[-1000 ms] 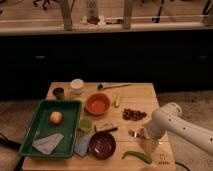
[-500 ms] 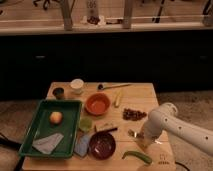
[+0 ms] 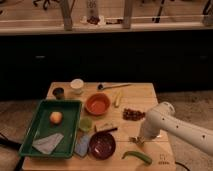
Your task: Place fork in red bowl
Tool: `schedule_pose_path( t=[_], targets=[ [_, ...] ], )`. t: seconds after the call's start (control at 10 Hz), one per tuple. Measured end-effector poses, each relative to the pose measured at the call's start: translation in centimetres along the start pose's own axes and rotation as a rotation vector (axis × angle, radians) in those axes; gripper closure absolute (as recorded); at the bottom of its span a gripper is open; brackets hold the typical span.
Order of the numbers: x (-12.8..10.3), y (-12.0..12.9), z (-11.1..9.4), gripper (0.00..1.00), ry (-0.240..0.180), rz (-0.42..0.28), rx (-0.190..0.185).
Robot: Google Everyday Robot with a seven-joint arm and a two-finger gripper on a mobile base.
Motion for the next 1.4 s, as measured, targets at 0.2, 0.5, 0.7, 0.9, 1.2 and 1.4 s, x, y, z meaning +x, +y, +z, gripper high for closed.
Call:
schedule_pose_path(
  t=[0.2,0.5,0.7,0.9,1.2,1.4],
  targets=[
    [-0.1,-0.1,0.2,1.0,-0.002,-0.004,-0.005],
    [-0.4,0.2,0.1,1.0,-0.004,-0.013,-0.008],
    [-0.7,0.2,-0.1,1.0,-0.004,-0.032,0.0],
    [-1.0,-0.4,-1.3,1.0,-0.002,-0.047,0.027],
    [-1.2,-1.6,-3.2,1.0,-0.001,-0.063,0.058],
    [-1.0,-2.0,-4.1,1.0,0.003,-0.067,0.066]
  ],
)
